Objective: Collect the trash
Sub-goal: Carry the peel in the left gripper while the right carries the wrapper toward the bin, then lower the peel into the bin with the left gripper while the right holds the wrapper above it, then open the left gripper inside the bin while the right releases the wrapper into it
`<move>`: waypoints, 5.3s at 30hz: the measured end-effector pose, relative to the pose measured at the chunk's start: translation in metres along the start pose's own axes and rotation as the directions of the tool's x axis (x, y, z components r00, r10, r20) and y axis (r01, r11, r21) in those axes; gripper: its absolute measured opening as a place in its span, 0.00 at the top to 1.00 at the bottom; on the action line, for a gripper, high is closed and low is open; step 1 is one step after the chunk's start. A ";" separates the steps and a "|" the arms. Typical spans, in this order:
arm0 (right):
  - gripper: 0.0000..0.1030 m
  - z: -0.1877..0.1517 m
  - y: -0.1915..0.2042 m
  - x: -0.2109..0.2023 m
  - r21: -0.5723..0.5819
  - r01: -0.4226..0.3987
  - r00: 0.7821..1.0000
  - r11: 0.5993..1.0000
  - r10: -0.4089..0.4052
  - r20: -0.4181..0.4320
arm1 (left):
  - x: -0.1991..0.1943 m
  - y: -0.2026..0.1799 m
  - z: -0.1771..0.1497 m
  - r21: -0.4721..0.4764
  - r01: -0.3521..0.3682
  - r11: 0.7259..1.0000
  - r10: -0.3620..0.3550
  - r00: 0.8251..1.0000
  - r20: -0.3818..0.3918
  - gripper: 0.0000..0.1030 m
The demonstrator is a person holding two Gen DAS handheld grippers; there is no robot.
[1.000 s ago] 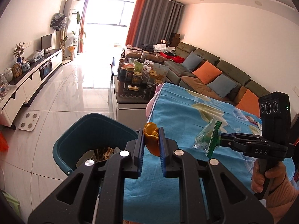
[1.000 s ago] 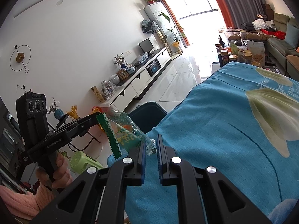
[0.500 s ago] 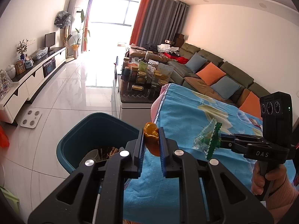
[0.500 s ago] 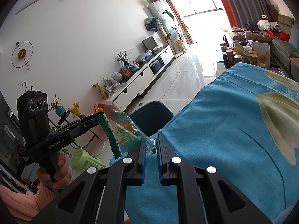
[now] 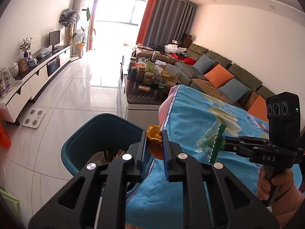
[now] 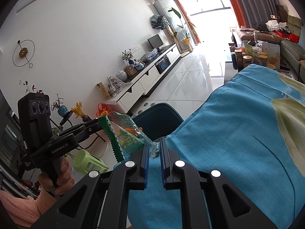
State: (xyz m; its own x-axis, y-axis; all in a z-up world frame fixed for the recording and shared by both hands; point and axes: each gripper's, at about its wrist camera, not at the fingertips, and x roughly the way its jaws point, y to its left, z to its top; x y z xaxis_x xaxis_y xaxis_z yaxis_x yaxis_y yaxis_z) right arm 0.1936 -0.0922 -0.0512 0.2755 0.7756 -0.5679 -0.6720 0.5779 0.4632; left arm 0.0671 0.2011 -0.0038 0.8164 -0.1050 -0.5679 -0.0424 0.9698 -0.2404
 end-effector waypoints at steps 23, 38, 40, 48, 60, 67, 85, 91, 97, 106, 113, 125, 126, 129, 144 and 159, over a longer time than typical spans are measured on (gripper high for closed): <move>0.91 0.009 0.008 0.018 -0.013 -0.019 0.999 1.000 0.019 -0.026 | 0.003 0.007 -0.003 -0.025 -0.037 0.999 0.037 0.999 -0.003 0.86; 0.91 0.015 0.014 0.033 -0.022 -0.020 0.999 1.000 0.019 -0.048 | 0.009 0.013 -0.003 -0.040 -0.049 0.998 0.049 0.999 -0.011 0.86; 0.91 0.016 0.015 0.035 -0.024 -0.019 0.999 1.000 0.018 -0.051 | 0.010 0.014 -0.003 -0.041 -0.049 0.998 0.049 0.999 -0.012 0.86; 0.91 0.020 0.019 0.043 -0.028 -0.016 0.998 0.999 0.014 -0.066 | 0.017 0.019 -0.004 -0.052 -0.057 0.997 0.057 0.998 -0.018 0.86; 0.91 0.026 0.027 0.058 -0.039 -0.002 0.996 0.999 -0.001 -0.086 | 0.027 0.023 -0.007 -0.065 -0.069 0.995 0.068 0.997 -0.031 0.86; 0.91 0.027 0.030 0.065 -0.044 0.004 0.995 0.999 -0.008 -0.098 | 0.032 0.027 -0.008 -0.071 -0.074 0.995 0.072 0.997 -0.035 0.86; 0.91 0.030 0.039 0.086 -0.062 0.029 0.991 0.998 -0.037 -0.131 | 0.047 0.034 -0.011 -0.093 -0.093 0.991 0.088 0.995 -0.052 0.86; 0.91 0.031 0.042 0.094 -0.063 0.036 0.988 0.997 -0.045 -0.145 | 0.051 0.037 -0.011 -0.098 -0.095 0.991 0.090 0.994 -0.057 0.86; 0.91 0.032 0.043 0.099 -0.064 0.039 0.987 0.997 -0.049 -0.154 | 0.055 0.039 -0.012 -0.101 -0.096 0.990 0.090 0.994 -0.062 0.86; 0.91 0.033 0.043 0.105 -0.066 0.049 0.985 0.997 -0.059 -0.162 | 0.062 0.043 -0.016 -0.107 -0.102 0.989 0.095 0.993 -0.071 0.86; 0.91 0.032 0.041 0.107 -0.069 0.053 0.984 0.996 -0.063 -0.166 | 0.068 0.045 -0.017 -0.113 -0.106 0.988 0.097 0.992 -0.081 0.86; 0.91 0.030 0.040 0.118 -0.069 0.061 0.979 0.996 -0.073 -0.189 | 0.079 0.050 -0.020 -0.128 -0.115 0.985 0.103 0.990 -0.096 0.86; 0.91 0.030 0.039 0.118 -0.068 0.062 0.979 0.996 -0.073 -0.191 | 0.080 0.051 -0.020 -0.129 -0.116 0.985 0.103 0.990 -0.097 0.86; 0.91 0.031 0.040 0.120 -0.070 0.065 0.978 0.995 -0.078 -0.196 | 0.081 0.053 -0.022 -0.134 -0.118 0.984 0.105 0.989 -0.102 0.86; 0.90 0.033 0.044 0.136 -0.085 0.095 0.966 0.992 -0.112 -0.231 | 0.096 0.057 -0.026 -0.151 -0.132 0.980 0.113 0.986 -0.124 0.86; 0.89 0.037 0.049 0.150 -0.089 0.117 0.955 0.989 -0.137 -0.262 | 0.107 0.060 -0.031 -0.158 -0.144 0.977 0.122 0.982 -0.142 0.86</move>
State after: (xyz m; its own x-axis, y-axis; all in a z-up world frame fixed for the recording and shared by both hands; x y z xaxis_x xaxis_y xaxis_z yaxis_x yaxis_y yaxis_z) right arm 0.2276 0.0621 -0.0884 0.1753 0.5956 -0.7839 -0.6934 0.6399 0.3311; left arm 0.1344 0.2414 -0.1034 0.7150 -0.0164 -0.6990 -0.2498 0.9277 -0.2773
